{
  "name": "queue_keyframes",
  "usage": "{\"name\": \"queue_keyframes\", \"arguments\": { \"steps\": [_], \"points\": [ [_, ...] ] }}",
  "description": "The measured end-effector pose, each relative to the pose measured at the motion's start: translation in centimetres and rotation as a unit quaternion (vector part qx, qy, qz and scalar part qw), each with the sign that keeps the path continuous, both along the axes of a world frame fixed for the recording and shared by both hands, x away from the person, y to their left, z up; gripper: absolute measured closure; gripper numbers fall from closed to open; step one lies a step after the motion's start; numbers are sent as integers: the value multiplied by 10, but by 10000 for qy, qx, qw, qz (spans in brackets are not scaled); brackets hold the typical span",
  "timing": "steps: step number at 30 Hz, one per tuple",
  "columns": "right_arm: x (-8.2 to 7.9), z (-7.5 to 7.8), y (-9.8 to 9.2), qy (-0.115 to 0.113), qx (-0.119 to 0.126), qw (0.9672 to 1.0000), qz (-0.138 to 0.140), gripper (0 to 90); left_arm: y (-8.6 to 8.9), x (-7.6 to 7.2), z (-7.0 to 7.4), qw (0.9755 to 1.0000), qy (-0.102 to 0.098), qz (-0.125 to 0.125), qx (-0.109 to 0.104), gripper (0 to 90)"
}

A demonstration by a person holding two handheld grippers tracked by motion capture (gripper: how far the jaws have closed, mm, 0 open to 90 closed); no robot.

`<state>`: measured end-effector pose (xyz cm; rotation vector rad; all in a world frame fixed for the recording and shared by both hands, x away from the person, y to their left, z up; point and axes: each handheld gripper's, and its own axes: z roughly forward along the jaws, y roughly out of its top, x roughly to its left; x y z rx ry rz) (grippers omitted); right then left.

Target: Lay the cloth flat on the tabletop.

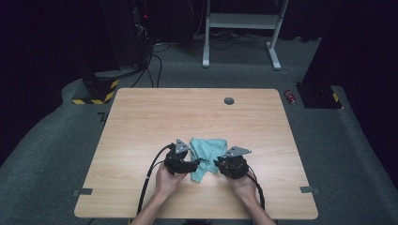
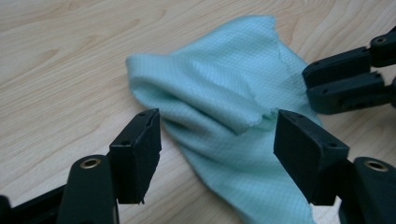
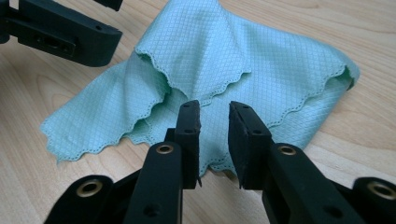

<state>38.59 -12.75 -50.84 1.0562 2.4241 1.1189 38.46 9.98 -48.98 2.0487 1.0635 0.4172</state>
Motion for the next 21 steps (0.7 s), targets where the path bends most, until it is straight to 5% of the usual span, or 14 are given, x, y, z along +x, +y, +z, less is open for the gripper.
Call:
{"name": "queue_keyframes", "arguments": {
  "steps": [8,9,16,21],
  "points": [
    [1,-7,4,65,-79,9999,38,638,-11,11,-11,9997,89,108,197,423],
    [1,-7,4,83,-87,9999,58,653,-11,12,-13,9996,86,112,247,423],
    [2,-10,6,33,-271,9994,200,898,-8,17,-14,9997,194,35,163,796],
    [0,-10,6,-40,-302,9993,223,900,1,16,-10,9998,181,83,23,870]
  ]
}}
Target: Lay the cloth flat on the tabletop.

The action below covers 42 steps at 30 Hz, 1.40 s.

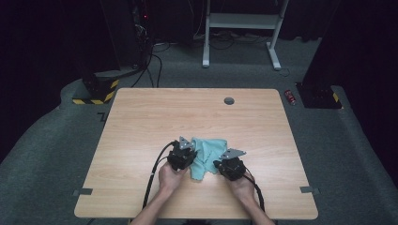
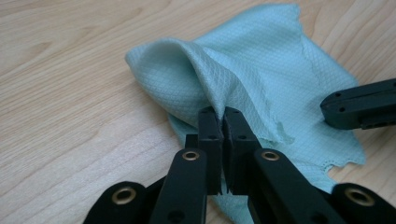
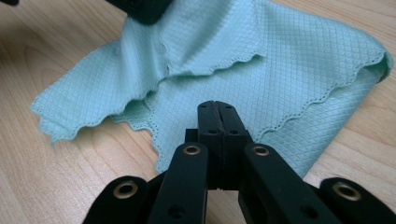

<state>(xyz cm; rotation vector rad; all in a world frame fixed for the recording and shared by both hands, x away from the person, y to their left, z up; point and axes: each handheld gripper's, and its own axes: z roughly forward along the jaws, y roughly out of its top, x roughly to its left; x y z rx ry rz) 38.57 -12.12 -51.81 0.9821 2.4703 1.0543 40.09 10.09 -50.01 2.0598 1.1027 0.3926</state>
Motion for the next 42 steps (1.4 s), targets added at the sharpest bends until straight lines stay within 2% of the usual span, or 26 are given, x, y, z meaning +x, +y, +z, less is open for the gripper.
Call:
{"name": "queue_keyframes", "arguments": {
  "steps": [5,8,9,11,12,13,14,16,17,18,19,21,22,23,24,27,28,30,32,34,37,40,41,42],
  "points": [
    [0,4,-5,-24,79,9999,-59,900,14,-3,6,9997,18,107,-225,870],
    [-1,6,-9,-28,88,9999,-68,900,29,-4,6,9996,135,165,-196,861],
    [-2,7,-9,-34,124,9999,-49,900,29,-4,6,9996,135,165,-196,851],
    [-4,8,-10,-59,195,9998,26,894,40,-3,5,9991,265,256,-194,803],
    [-6,8,-9,-56,228,9997,73,857,43,-4,5,9989,270,301,-218,778],
    [-6,8,-9,-56,228,9997,73,857,43,-4,5,9989,270,301,-218,756],
    [-9,8,-7,-37,266,9994,218,797,47,-7,7,9986,257,320,-325,726],
    [-10,7,-6,-26,249,9993,279,771,48,-10,9,9988,215,256,-371,666],
    [-12,6,-2,1,193,9990,395,739,44,-16,13,9992,130,88,-371,635],
    [-13,6,0,-7,160,9990,425,726,44,-16,13,9992,130,88,-371,610],
    [-14,5,1,-11,126,9988,464,713,37,-20,15,9995,116,-39,-283,583],
    [-14,4,3,2,115,9987,491,698,33,-22,14,9995,154,-88,-276,562],
    [-14,3,5,31,57,9985,548,686,26,-23,11,9995,193,-180,-155,535],
    [-15,2,6,30,18,9984,564,686,23,-23,9,9995,217,-217,-61,529],
    [-15,2,6,30,18,9984,564,686,23,-23,9,9995,217,-217,-61,522],
    [-16,0,8,-79,-218,9981,565,809,18,-23,0,9993,331,-169,51,521],
    [-16,1,8,-92,-265,9981,556,866,18,-23,-2,9994,304,-151,70,524],
    [-15,1,8,-103,-286,9980,551,891,19,-23,-3,9995,278,-112,99,531],
    [-13,2,7,-99,-251,9982,536,899,21,-22,-3,9996,247,-66,139,533],
    [-10,6,2,-99,-33,9989,448,900,25,-23,-3,9997,192,-6,132,538],
    [-3,14,-2,-96,84,9993,361,899,26,-22,-6,9996,174,16,212,548],
    [4,24,-2,-72,188,9994,297,898,27,-21,-5,9998,104,80,164,547],
    [6,26,-2,-81,172,9994,287,899,26,-21,-3,9999,51,57,125,544],
    [8,28,-1,-78,206,9994,264,899,23,-20,4,10000,-25,-92,8,536]
  ]
}}
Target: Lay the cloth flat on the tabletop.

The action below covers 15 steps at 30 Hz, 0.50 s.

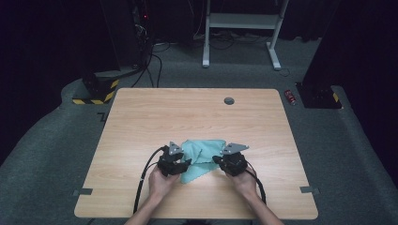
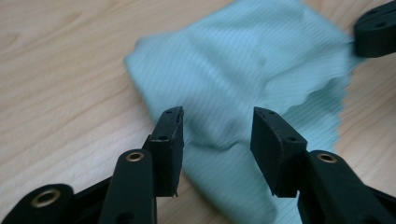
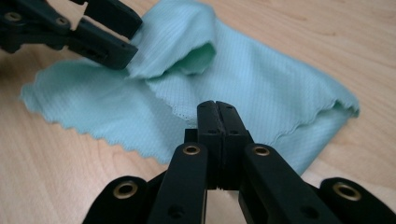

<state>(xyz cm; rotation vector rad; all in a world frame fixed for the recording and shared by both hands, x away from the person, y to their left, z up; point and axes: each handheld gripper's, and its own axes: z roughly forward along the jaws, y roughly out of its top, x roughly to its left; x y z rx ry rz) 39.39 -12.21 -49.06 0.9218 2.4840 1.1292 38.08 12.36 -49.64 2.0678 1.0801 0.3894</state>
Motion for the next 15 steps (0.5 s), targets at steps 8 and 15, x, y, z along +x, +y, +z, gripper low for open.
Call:
{"name": "queue_keyframes", "arguments": {
  "steps": [8,15],
  "points": [
    [19,5,3,103,220,9995,-215,899,-24,10,19,9987,-63,-486,-136,482],
    [25,13,4,74,339,9992,-206,898,-54,29,18,9968,17,-775,201,522]
  ]
}}
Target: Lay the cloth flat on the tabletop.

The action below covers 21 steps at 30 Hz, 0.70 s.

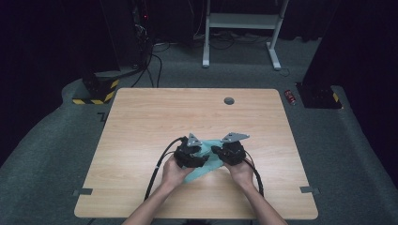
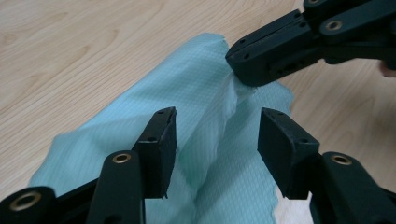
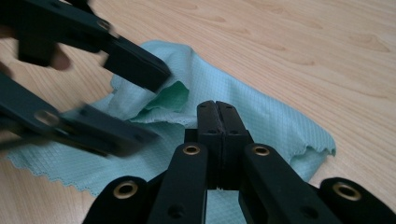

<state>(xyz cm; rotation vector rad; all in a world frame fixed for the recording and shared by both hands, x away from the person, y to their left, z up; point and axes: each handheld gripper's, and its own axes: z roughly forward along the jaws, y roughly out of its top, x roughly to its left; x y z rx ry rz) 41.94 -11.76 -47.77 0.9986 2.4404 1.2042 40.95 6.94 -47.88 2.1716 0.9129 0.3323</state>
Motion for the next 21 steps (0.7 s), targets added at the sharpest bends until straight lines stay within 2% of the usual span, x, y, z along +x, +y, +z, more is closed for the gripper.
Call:
{"name": "queue_keyframes", "arguments": {
  "steps": [2,3,4,5,8,9,10,12,13,14,15,16,17,19,20,21],
  "points": [
    [1,2,1,2,19,10000,14,897,-3,4,-2,10000,-75,8,56,653],
    [1,2,1,-10,68,10000,16,894,-4,6,-3,10000,-59,-28,65,653],
    [1,3,1,-32,127,9999,17,889,-4,7,-4,9999,-30,-65,107,731],
    [-2,4,-1,-136,255,9996,-11,841,-4,10,-4,9999,18,-96,140,877],
    [-6,4,-5,-196,377,9990,-104,809,0,16,0,9999,67,-13,145,894],
    [-8,3,-9,-220,430,9987,-154,805,3,18,4,9999,19,41,139,895],
    [-13,-2,-19,-201,451,9984,-278,805,8,20,8,9999,11,99,66,895],
    [-14,-4,-22,-169,434,9985,-303,805,11,21,11,9999,32,149,30,895],
    [-17,-11,-27,-121,207,9991,-357,780,13,22,12,9998,50,190,-20,895],
    [-17,-11,-27,-121,207,9991,-357,780,15,24,14,9997,43,220,-47,895],
    [-20,-18,-29,-94,-87,9988,-469,720,18,25,15,9996,35,261,-75,895],
    [-20,-18,-29,-94,-87,9988,-469,720,21,27,17,9994,41,308,-122,895],
    [-19,-23,-32,-91,-253,9968,-749,631,23,28,18,9992,59,355,-161,895],
    [-15,-28,-37,50,-262,9945,-1010,585,29,31,18,9985,96,468,-266,895],
    [-12,-30,-40,194,-205,9941,-1047,584,31,33,18,9981,114,520,-294,895],
    [-12,-30,-40,194,-205,9941,-1047,584,33,34,17,9979,111,572,-284,895]
  ]
}}
